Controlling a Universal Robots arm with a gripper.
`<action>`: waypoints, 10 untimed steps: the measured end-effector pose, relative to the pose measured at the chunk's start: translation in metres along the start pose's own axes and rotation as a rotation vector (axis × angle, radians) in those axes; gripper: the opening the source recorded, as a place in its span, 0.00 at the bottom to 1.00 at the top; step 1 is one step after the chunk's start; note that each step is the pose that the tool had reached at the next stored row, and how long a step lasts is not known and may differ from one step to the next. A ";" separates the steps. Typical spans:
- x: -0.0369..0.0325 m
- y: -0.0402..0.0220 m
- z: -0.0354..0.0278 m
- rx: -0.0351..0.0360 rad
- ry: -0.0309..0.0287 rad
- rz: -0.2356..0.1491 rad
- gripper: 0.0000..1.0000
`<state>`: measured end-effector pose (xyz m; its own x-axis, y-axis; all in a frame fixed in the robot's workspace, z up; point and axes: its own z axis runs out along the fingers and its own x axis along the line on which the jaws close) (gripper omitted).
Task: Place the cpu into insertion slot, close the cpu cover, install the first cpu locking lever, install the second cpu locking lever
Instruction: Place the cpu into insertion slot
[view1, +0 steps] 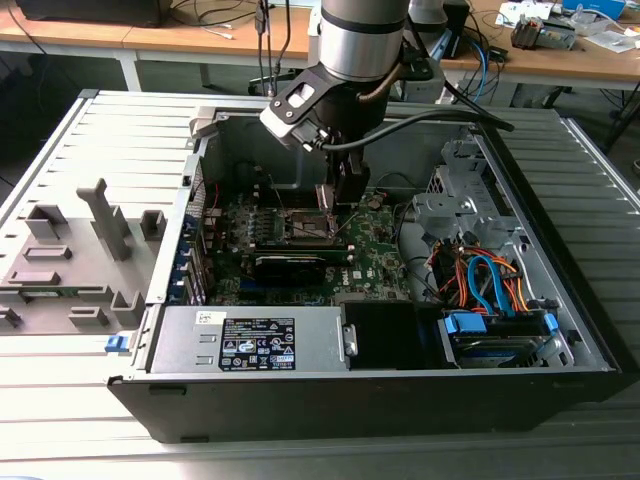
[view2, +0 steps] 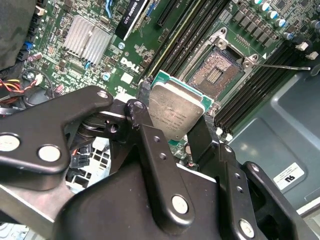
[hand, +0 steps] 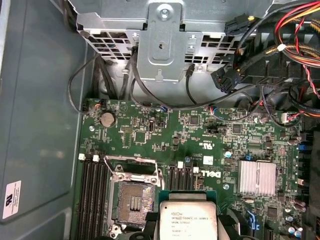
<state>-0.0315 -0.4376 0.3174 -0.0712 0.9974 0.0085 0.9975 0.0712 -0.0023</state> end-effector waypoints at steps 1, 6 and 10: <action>0.0000 0.0000 0.0000 0.0000 0.0001 0.000 0.55; 0.0001 -0.0008 0.0005 -0.0001 0.0002 0.000 0.55; 0.0001 -0.0010 0.0010 0.0000 -0.0004 0.000 0.55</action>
<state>-0.0325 -0.4376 0.3164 -0.0710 0.9974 0.0082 0.9975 0.0710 -0.0023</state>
